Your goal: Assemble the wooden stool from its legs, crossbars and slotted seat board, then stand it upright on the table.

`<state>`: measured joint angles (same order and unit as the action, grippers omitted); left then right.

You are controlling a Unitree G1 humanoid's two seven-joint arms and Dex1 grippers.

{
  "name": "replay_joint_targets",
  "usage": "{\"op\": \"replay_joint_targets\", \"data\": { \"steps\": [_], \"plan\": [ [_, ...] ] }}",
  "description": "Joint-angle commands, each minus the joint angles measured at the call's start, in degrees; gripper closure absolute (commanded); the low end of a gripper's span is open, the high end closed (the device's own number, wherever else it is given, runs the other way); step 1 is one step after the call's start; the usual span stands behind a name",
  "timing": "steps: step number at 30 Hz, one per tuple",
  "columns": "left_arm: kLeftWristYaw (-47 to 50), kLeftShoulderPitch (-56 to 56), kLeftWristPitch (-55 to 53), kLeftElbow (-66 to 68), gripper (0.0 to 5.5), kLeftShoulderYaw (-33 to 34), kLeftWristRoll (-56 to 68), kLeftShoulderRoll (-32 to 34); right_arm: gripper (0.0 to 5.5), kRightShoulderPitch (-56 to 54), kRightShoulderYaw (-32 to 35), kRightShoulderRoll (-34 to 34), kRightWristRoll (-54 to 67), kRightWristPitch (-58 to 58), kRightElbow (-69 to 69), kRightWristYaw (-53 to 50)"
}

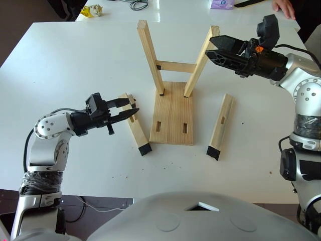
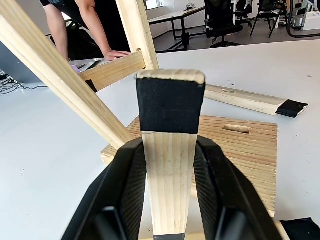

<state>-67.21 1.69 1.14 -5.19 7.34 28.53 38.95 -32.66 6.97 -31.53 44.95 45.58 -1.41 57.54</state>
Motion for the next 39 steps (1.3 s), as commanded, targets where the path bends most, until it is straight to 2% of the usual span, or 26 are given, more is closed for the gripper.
{"op": "replay_joint_targets", "data": {
  "steps": [1, 17, 39],
  "plan": [
    [0.6, 0.9, 0.0, 0.8, 4.19, 2.7, 0.4, 0.9, 1.85, -0.3, 0.4, -0.1, 0.4, 0.4, -0.2, -0.4],
    [1.4, 2.0, 1.2, -0.6, 4.19, 1.2, -0.9, -1.4, 1.85, -4.3, -1.6, -1.9, -1.2, 0.3, 4.4, 3.5],
    [0.5, 3.2, 5.2, 4.9, 4.19, 0.4, -2.0, -1.4, 1.85, -7.6, -3.0, -2.4, -2.9, 0.9, 7.9, 6.1]
  ]
}}
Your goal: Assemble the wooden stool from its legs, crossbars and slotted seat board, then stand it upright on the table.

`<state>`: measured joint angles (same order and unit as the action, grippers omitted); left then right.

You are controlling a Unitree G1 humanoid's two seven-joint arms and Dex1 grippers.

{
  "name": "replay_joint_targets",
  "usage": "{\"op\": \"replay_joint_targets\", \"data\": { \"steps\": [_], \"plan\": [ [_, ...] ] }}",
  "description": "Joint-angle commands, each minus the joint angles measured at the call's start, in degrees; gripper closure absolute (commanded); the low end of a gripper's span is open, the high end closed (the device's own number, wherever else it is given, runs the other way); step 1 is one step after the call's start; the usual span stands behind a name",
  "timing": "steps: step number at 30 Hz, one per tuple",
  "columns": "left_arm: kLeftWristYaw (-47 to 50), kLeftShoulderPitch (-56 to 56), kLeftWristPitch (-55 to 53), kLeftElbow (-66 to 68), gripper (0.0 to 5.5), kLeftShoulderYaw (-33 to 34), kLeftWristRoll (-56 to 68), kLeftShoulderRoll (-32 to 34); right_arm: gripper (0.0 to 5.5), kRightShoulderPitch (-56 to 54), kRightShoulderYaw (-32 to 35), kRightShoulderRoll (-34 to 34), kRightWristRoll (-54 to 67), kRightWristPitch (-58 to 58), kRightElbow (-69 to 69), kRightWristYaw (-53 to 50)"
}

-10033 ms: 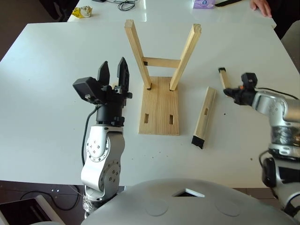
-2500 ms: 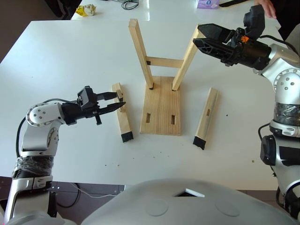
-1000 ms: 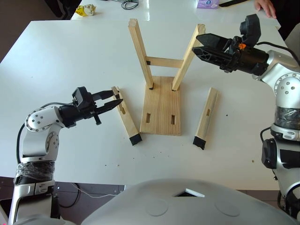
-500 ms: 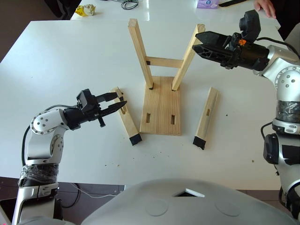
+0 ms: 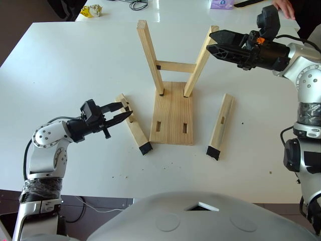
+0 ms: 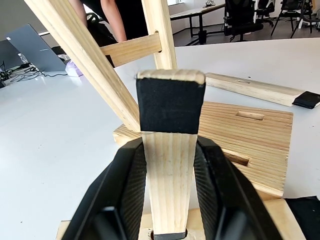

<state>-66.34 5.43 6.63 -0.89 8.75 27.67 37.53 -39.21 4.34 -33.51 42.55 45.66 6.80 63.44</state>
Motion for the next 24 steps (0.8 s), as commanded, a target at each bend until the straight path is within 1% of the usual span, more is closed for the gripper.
{"op": "replay_joint_targets", "data": {
  "steps": [1, 12, 19, 24],
  "plan": [
    [-0.4, -0.6, -0.2, 0.7, 4.19, -1.1, -1.2, 0.1, 1.85, -1.1, -0.5, -0.4, -0.5, 0.8, -0.3, 0.3],
    [-0.9, -0.1, 1.3, 6.8, 4.19, -1.7, -1.6, -0.8, 1.85, -1.0, -0.4, -0.7, -0.5, 1.2, -0.3, 0.3],
    [3.8, 4.2, 0.6, 2.2, 4.19, 1.5, 2.6, -4.2, 1.85, -1.1, -0.7, -0.2, -0.5, 1.7, -0.1, 0.0],
    [6.6, 9.5, 1.2, 0.3, 4.19, 2.6, 3.0, -7.1, 1.85, -1.6, -1.2, -0.2, -0.5, 2.4, 0.1, 0.3]
  ]
}}
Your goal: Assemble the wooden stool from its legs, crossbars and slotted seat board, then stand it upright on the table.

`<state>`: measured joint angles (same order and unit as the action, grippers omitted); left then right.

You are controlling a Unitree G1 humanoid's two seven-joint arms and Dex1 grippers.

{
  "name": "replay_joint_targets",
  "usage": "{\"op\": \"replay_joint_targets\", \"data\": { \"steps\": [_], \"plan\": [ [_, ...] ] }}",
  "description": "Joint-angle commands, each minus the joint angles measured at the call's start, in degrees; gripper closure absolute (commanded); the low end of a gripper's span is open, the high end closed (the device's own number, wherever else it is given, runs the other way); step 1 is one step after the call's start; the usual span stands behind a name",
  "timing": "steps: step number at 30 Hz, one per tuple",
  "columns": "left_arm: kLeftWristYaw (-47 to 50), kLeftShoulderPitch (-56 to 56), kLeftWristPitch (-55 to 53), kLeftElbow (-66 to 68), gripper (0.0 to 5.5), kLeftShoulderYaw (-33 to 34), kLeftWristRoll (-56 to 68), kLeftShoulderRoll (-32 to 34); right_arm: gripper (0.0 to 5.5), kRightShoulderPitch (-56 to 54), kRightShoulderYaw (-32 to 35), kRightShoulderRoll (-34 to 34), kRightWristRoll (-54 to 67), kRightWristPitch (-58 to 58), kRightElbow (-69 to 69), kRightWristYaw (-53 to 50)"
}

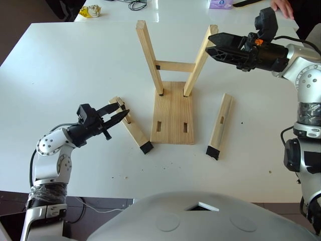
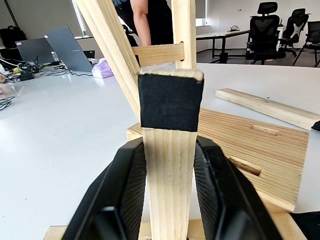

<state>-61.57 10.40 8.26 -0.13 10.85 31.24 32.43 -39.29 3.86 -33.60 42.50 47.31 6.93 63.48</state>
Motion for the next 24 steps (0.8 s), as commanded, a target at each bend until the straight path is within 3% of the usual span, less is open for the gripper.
{"op": "replay_joint_targets", "data": {
  "steps": [1, 6, 11, 24],
  "plan": [
    [2.7, 5.6, -0.1, -0.7, 4.19, 0.8, -0.6, -2.8, 1.85, -1.5, -0.7, 0.0, -0.4, 0.9, -0.1, 0.2],
    [5.6, 9.7, 1.5, -2.9, 4.19, 0.4, -1.8, -5.7, 1.85, -2.0, -0.9, 0.2, -0.3, 1.4, 0.3, -0.1],
    [7.1, 10.5, 2.2, -4.1, 4.19, -2.8, -6.5, -4.5, 1.85, -2.7, -1.1, 0.8, -0.3, 1.4, 1.0, -0.2],
    [9.5, 11.0, 1.6, -4.0, 4.19, 0.4, -2.5, -4.2, 1.85, -2.5, -0.2, 2.1, 0.6, 2.7, 0.1, -1.8]
  ]
}}
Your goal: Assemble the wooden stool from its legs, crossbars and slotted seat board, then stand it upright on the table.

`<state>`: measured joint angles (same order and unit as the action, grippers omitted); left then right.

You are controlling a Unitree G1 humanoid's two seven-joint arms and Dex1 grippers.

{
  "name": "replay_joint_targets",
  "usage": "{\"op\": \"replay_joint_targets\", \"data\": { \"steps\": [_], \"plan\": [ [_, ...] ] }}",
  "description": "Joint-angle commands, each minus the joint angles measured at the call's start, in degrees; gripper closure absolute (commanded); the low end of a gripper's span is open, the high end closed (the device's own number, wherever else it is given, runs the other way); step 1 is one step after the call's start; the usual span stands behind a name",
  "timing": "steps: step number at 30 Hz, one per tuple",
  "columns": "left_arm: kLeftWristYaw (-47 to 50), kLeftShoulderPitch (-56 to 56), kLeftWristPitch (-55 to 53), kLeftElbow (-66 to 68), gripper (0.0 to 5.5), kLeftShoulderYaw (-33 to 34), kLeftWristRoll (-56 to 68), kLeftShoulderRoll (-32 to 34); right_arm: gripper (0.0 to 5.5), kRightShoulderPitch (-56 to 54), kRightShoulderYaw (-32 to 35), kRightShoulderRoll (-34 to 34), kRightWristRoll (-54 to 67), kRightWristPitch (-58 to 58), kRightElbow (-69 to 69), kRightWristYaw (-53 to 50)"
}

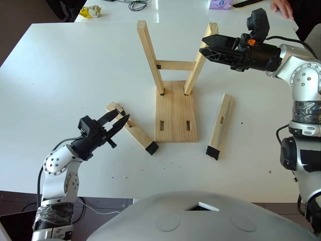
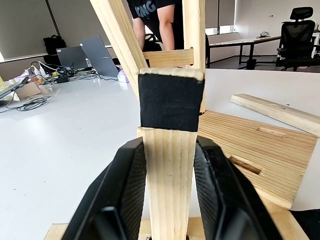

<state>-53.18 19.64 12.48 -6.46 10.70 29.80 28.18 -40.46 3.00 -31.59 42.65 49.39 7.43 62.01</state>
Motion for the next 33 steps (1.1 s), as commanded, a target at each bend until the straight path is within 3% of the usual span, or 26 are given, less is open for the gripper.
{"op": "replay_joint_targets", "data": {
  "steps": [1, 25, 33],
  "plan": [
    [1.1, 1.7, -2.6, 2.6, 4.19, 0.5, -1.0, 0.0, 1.85, -1.4, 0.7, 0.0, 0.4, 0.7, -0.4, -0.2],
    [1.8, -2.9, -6.1, 5.9, 4.19, 1.7, -0.3, 1.9, 1.85, 0.6, 2.3, 1.6, 0.7, 1.2, -2.2, -2.6],
    [1.0, -4.7, -7.7, 6.8, 2.9, 2.7, -0.8, 2.6, 1.85, 3.1, 3.5, 2.2, 1.5, 1.5, -4.4, -4.2]
  ]
}}
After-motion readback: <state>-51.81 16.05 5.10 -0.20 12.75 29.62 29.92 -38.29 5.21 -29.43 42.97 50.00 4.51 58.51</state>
